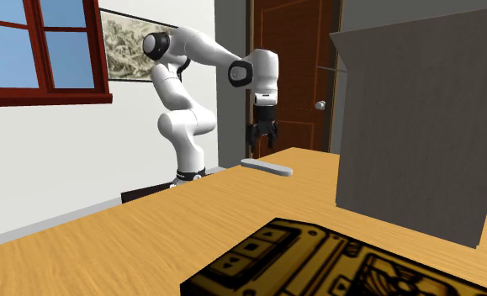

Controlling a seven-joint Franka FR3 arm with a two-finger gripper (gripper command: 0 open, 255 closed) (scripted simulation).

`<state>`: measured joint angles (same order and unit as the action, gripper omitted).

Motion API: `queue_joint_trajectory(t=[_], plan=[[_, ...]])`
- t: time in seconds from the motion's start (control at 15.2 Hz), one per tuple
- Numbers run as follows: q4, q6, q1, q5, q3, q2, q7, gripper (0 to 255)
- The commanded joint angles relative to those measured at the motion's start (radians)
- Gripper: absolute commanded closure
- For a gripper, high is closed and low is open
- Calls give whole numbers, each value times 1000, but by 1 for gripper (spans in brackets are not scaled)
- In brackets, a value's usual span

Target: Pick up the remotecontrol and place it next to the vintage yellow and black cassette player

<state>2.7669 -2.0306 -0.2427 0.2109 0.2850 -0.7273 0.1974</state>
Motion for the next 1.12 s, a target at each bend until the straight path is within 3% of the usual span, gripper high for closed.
queue_joint_trajectory(t=[0.0,0.53,1.06], plan=[[21,-72,-24,12,43,42,10,0],[88,-214,-28,29,72,119,12,0],[88,-214,-28,28,72,119,12,0]])
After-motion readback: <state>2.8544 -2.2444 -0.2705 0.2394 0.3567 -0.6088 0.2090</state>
